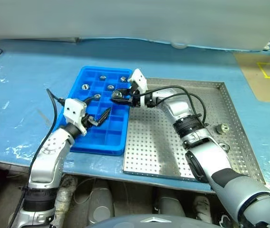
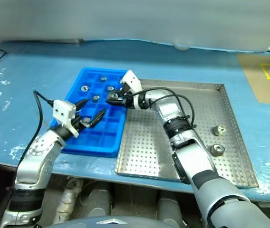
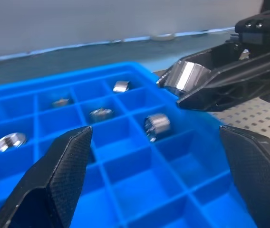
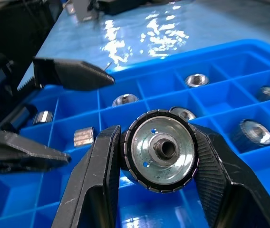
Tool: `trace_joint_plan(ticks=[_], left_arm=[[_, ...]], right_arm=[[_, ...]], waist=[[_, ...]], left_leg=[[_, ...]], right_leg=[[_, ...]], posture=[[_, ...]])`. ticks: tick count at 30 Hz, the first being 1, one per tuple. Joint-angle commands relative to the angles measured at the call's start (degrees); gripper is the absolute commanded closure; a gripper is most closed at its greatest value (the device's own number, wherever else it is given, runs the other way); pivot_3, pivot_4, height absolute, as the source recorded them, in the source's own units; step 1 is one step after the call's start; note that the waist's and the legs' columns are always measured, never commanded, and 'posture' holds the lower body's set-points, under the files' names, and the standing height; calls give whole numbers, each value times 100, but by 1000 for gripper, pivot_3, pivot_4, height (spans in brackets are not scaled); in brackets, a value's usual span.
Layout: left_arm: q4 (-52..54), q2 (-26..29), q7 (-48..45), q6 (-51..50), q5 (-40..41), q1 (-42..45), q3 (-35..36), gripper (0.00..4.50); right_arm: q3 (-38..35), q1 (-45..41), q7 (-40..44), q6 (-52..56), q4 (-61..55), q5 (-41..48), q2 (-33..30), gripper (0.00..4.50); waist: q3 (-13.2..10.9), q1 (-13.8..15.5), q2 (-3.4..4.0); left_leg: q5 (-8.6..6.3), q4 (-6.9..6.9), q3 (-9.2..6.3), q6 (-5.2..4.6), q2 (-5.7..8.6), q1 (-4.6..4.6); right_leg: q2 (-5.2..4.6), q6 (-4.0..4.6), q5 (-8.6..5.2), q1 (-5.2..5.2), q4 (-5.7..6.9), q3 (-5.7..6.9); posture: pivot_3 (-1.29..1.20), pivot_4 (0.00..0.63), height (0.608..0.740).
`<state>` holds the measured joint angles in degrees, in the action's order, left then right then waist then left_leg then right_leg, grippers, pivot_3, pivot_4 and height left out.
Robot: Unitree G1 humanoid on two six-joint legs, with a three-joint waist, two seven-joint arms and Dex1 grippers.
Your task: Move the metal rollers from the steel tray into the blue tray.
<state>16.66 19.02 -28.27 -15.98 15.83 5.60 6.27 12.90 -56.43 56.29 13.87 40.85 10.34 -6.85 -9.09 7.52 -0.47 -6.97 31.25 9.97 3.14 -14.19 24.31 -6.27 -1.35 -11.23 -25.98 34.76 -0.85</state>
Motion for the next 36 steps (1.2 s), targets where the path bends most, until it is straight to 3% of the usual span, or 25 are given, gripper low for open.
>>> trace_joint_plan(ticks=[1,15,16,22,30,36], left_arm=[[412,51,117,-24,66,-133,95,19],[426,99,184,-26,-4,-160,-146,19],[401,120,162,-13,-29,-147,-177,19],[252,86,97,-30,15,49,-297,19],[-430,-42,-366,53,100,805,-709,19],[-1246,-215,-833,261,130,1512,-957,19]], right_arm=[[12,-264,113,-285,184,-117,183,2729],[-99,-255,-212,-594,827,-581,430,2729],[-123,-238,-194,-603,825,-569,425,1995],[-219,-173,-278,-690,773,-607,328,76],[-494,331,-292,-318,-233,-452,-338,76],[-823,1224,-214,585,-1881,-130,-1124,76]], waist=[[0,74,0],[0,272,1],[0,271,1],[0,266,1],[1,244,1],[1,31,1]], left_leg=[[1,1,-2,2,-3,2],[7,6,-28,12,-7,16],[8,6,-30,13,-8,16],[12,8,-40,19,-9,20],[17,28,-51,26,-8,23],[21,53,-51,30,-8,17]], right_leg=[[0,0,0,0,2,5],[2,1,1,2,10,27],[2,2,1,3,11,30],[3,3,2,4,17,39],[2,5,4,12,29,49],[3,4,4,17,51,40]], posture=[[371,150,740],[356,150,740],[350,150,740],[327,150,740],[141,150,740],[-23,150,740]])
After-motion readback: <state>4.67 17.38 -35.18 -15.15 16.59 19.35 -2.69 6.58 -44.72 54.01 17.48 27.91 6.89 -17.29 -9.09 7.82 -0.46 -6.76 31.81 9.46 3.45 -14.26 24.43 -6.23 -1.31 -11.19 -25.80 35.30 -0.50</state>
